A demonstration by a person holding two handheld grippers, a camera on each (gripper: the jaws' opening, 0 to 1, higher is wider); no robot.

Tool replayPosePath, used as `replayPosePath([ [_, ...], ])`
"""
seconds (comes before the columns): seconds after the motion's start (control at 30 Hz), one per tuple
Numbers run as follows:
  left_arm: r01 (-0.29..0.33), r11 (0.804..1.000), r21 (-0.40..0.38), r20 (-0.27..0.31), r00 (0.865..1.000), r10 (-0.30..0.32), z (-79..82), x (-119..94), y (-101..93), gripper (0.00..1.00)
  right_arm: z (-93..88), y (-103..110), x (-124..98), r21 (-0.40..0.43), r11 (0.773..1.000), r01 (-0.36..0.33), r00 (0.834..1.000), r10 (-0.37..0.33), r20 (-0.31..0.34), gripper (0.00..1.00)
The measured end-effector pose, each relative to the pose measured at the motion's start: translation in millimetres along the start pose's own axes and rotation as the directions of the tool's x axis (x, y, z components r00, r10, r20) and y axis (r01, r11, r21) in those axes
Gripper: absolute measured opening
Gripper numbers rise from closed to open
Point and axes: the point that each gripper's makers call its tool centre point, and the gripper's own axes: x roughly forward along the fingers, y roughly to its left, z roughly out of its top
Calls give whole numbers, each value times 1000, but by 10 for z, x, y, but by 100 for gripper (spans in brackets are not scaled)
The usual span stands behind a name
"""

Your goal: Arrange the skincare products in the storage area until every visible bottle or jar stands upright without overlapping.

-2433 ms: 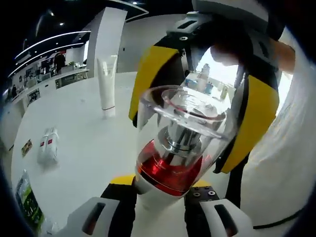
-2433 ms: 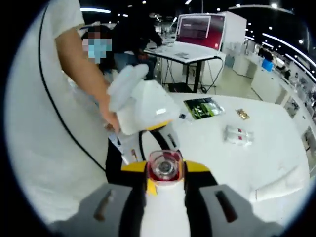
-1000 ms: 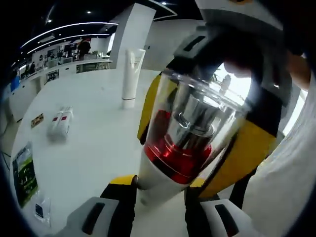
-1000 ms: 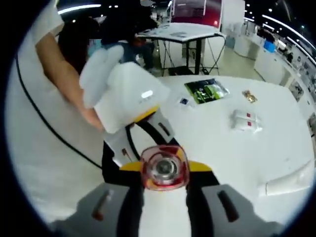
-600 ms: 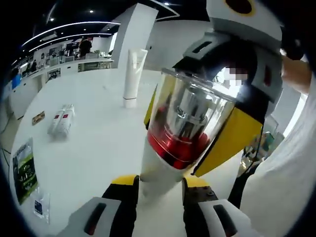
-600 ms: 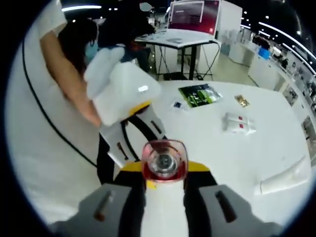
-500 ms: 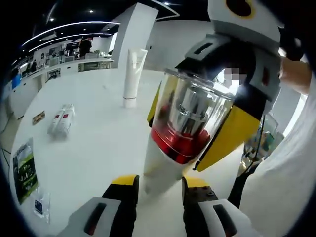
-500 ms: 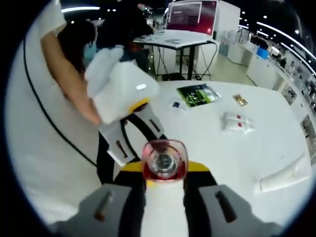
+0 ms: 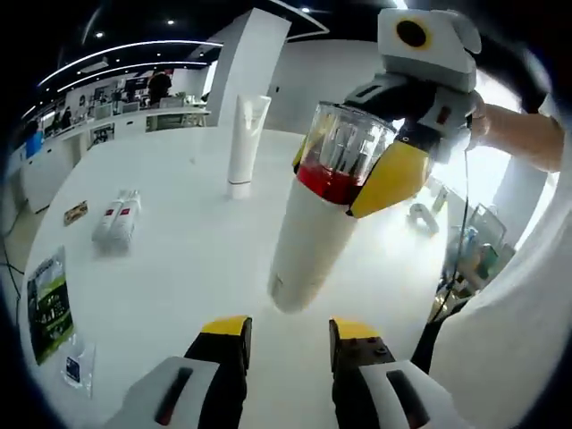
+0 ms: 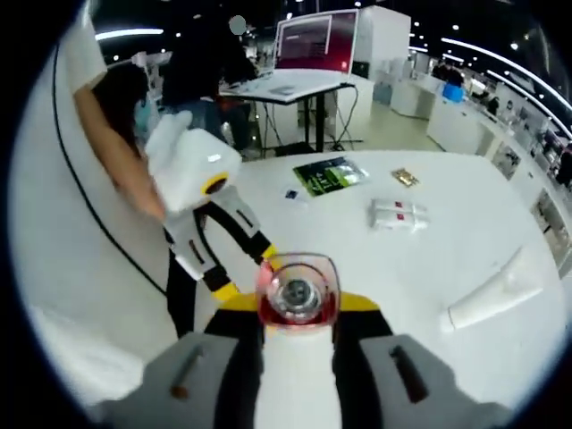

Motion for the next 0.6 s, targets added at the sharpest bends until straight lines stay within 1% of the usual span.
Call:
replayPosePath([
  [0.1, -4, 1000, -5, 2, 1000, 4, 2, -4, -8, 36, -51, -164, -109, 4, 1000, 18, 1000, -18, -1, 28],
  [0.23, -8, 1000, -4, 1, 1000, 8, 8, -3, -27, 36, -142, -384, -241, -8, 999, 47, 999, -47, -19, 28],
  [0.43, -13, 1000, 7, -4, 1000, 13, -1, 1, -54, 37, -292, -688, -389, 13, 997, 79, 996, -79, -36, 28],
  [0.6, -22, 1000, -6, -10, 1000, 22, -23, -7, -71, 37, -375, -880, -477, 30, 995, 92, 995, -91, -45, 28],
])
